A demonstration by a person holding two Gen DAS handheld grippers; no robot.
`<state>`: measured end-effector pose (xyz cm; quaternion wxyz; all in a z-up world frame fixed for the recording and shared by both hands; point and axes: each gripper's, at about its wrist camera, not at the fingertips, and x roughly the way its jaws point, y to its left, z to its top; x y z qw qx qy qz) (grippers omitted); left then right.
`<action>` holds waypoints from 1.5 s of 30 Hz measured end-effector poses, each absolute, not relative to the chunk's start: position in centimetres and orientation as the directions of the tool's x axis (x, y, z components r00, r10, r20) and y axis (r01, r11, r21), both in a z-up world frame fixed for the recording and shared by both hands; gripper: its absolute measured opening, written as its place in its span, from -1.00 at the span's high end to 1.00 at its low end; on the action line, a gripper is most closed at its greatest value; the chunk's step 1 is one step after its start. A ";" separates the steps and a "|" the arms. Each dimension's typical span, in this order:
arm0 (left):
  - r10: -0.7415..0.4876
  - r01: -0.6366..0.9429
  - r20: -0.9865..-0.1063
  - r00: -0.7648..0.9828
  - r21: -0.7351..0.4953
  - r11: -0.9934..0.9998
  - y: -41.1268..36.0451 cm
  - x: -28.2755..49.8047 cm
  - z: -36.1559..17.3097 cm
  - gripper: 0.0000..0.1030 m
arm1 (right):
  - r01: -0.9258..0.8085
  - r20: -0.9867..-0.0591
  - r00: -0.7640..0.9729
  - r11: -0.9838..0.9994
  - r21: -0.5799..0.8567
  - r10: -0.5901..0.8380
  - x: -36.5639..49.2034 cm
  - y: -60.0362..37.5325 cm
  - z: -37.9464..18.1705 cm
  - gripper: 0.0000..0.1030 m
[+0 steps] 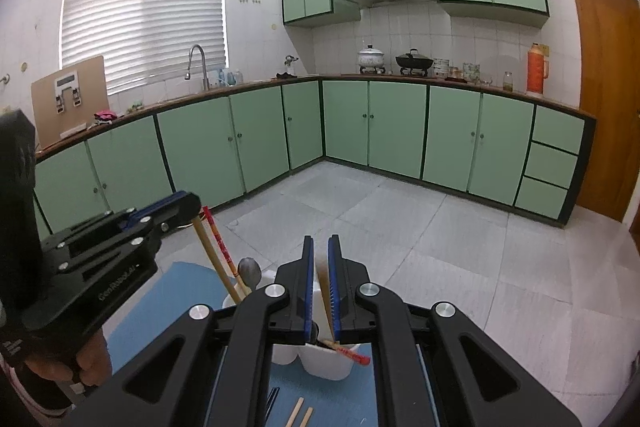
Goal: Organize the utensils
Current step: 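Lift both wooden chopsticks over the white holder and release them inside, then move both open tools back over the remaining chopsticks on the mat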
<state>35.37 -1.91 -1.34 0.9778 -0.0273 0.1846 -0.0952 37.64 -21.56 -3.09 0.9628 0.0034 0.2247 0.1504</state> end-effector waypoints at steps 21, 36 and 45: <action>-0.170 0.134 -0.433 0.885 -0.113 0.985 1.8 23.9 -4.5 -0.59 | -0.192 -0.322 0.921 0.974 0.117 0.220 24.8 -24.3 -3.7 -0.56; -0.142 0.117 -0.624 0.769 -0.081 0.990 2.9 17.4 -12.7 -0.74 | -0.077 -0.513 0.843 0.980 0.182 0.162 17.7 -24.6 -13.8 -0.88; -0.126 0.129 -0.696 0.707 -0.049 0.990 2.8 14.5 -16.6 -0.74 | -0.077 -0.611 0.773 0.981 0.180 0.173 14.9 -22.8 -19.0 -0.84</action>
